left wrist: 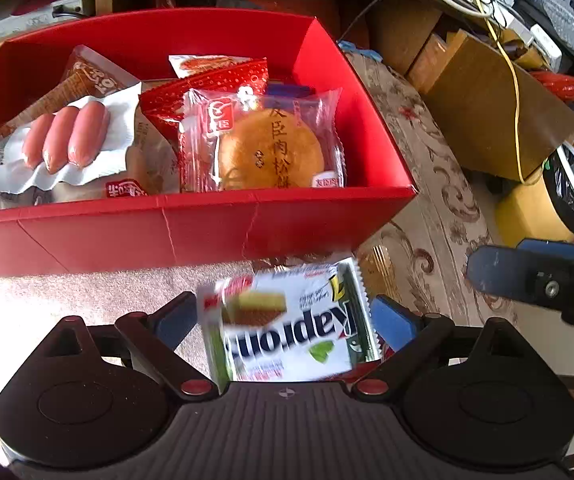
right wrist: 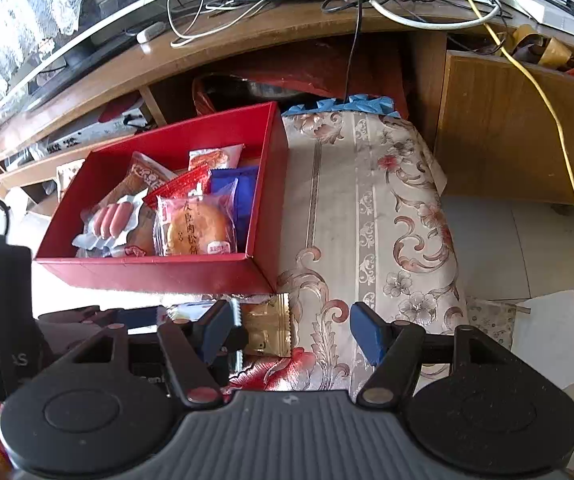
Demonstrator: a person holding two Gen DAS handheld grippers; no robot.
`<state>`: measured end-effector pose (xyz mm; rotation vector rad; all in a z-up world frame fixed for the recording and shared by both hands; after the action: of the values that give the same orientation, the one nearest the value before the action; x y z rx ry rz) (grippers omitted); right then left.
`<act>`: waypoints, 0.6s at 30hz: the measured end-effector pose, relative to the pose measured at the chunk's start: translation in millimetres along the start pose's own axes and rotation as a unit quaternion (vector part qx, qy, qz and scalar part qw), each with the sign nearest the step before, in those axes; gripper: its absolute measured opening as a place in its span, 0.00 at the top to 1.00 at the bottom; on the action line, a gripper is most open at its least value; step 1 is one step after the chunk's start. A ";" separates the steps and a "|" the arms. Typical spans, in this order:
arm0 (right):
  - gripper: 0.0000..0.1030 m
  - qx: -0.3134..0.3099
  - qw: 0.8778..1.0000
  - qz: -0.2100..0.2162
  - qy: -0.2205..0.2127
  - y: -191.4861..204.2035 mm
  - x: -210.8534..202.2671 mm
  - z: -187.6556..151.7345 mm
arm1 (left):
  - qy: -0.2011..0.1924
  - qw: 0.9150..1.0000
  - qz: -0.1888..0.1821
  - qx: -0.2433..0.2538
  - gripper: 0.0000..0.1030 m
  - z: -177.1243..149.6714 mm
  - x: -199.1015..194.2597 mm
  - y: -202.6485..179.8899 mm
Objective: Organize snacks
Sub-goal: 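Move both tools out of the box to the Kaprons bar and gold sweet, then position the left tool at the Kaprons wafer bar while the right tool approaches the gold sweet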
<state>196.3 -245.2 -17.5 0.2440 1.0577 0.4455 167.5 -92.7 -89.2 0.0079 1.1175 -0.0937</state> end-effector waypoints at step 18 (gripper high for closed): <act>0.38 -0.014 0.998 0.010 0.060 22.1 63.1 1.1 | 0.013 0.999 0.024 0.028 0.29 -31.7 -23.5 33.5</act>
<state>218.1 -196.2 -57.4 0.2053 1.1673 0.4970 131.6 -56.0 -83.3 0.0867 1.1398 -0.0812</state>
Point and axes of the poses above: each gripper's, at about its wrist camera, not at the fingertips, and x roughly the way its jaws point, y to its left, z to its top, the point moved 4 cm from there along x, roughly the way its jaws point, and after that the axes turned 12 degrees about z, right-handed, at the moved point
